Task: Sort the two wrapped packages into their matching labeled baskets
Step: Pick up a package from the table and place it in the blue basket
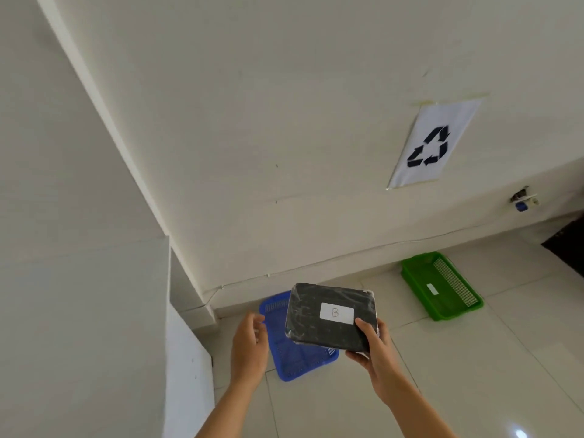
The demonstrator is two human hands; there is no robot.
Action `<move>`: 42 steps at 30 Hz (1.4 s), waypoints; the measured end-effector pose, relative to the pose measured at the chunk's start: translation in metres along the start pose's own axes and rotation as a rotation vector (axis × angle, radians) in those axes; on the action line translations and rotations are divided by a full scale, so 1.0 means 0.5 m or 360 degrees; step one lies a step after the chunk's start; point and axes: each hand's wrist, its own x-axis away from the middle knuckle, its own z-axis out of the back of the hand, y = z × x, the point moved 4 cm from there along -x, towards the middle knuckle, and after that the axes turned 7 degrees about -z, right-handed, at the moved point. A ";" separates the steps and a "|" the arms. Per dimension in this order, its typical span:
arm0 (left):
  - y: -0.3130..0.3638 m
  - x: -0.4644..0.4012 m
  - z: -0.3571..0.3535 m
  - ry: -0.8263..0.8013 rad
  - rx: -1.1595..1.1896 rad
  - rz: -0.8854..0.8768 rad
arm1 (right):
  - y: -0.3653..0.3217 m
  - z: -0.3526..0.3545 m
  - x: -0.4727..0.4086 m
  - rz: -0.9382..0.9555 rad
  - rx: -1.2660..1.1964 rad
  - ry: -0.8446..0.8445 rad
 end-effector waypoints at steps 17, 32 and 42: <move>-0.801 -0.306 -0.556 0.0005 -0.0168 -0.0092 | 0.493 0.050 -0.885 -0.0007 -0.0029 0.0010; -0.969 -0.373 -0.713 0.0214 -0.0311 -0.0151 | 0.583 -0.045 -1.129 0.0227 0.0189 -0.0139; -0.973 -0.391 -0.705 0.0211 -0.0235 -0.0147 | 0.598 -0.111 -1.239 0.0325 0.0286 -0.0002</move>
